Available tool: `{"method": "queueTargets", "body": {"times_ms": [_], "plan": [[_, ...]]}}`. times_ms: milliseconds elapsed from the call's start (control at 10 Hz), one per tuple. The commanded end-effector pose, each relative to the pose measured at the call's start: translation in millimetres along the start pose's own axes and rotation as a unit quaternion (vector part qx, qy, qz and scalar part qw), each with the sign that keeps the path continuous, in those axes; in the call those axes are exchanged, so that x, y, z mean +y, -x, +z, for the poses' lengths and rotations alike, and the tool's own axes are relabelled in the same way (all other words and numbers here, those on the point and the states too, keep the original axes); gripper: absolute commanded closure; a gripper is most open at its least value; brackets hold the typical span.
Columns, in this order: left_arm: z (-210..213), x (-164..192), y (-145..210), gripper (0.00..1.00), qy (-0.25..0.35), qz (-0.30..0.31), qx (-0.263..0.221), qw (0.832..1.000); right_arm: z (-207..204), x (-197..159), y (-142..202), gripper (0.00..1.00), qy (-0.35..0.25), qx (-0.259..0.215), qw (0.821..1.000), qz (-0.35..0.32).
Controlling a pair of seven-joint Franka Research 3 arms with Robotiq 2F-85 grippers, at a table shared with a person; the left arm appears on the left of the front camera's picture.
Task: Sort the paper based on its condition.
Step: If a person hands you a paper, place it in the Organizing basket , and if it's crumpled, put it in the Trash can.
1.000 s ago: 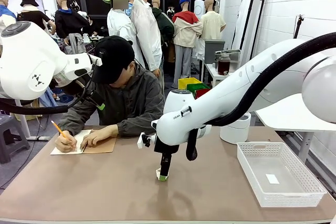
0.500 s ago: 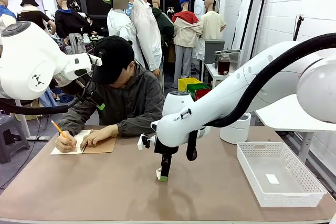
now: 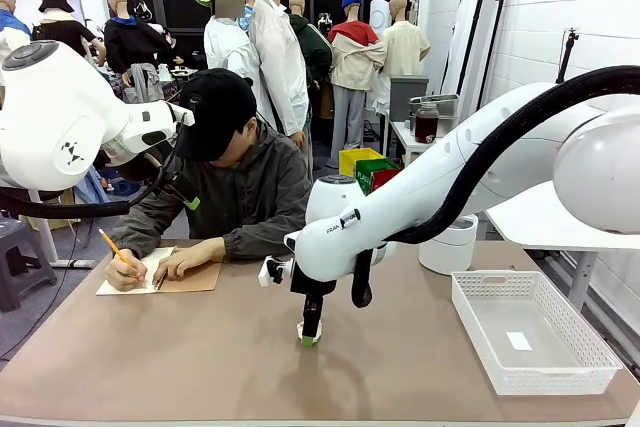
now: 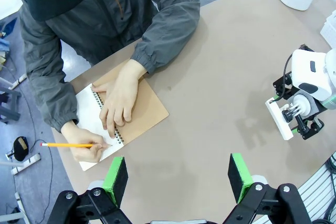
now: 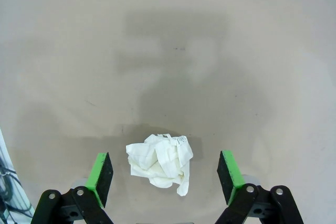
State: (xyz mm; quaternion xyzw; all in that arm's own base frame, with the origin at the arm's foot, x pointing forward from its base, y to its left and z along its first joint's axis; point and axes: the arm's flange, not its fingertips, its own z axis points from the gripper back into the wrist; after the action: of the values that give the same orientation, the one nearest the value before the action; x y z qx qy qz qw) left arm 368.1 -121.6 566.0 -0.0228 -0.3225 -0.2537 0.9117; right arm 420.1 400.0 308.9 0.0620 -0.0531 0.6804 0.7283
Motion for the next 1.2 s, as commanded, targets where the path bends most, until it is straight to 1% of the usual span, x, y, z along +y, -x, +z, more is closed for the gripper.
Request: {"method": "queueTargets", "body": {"times_ms": [0, 300, 500, 800, 900, 1100], "plan": [[0.9, 1.3, -0.4, 0.0, 0.001, 0.001, 0.003, 1.0, -0.9, -3.5, -6.6, 0.0, 0.006, 0.011, 1.0, -0.001], [0.9, 1.3, -0.4, 0.0, 0.001, 0.001, 0.003, 1.0, -0.6, -6.4, -5.6, 0.0, 0.004, 0.025, 1.0, -0.004], [0.9, 1.3, -0.4, 0.0, 0.001, 0.001, 0.003, 1.0, -0.6, -6.0, -5.9, 0.34, 0.006, 0.037, 0.999, -0.01], [0.9, 1.3, -0.4, 0.0, 0.001, 0.001, 0.003, 1.0, -0.9, -7.4, -6.5, 0.34, -0.002, 0.036, 0.999, -0.012], [0.9, 1.3, -0.4, 0.0, 0.001, 0.001, 0.003, 1.0, 0.1, -8.2, -6.6, 0.5, -0.002, 0.028, 0.999, -0.017], [0.9, 1.3, -0.4, 0.0, 0.001, 0.001, 0.003, 1.0, 1.7, -9.5, -6.4, 0.87, -0.004, 0.023, 1.0, -0.021]]}}
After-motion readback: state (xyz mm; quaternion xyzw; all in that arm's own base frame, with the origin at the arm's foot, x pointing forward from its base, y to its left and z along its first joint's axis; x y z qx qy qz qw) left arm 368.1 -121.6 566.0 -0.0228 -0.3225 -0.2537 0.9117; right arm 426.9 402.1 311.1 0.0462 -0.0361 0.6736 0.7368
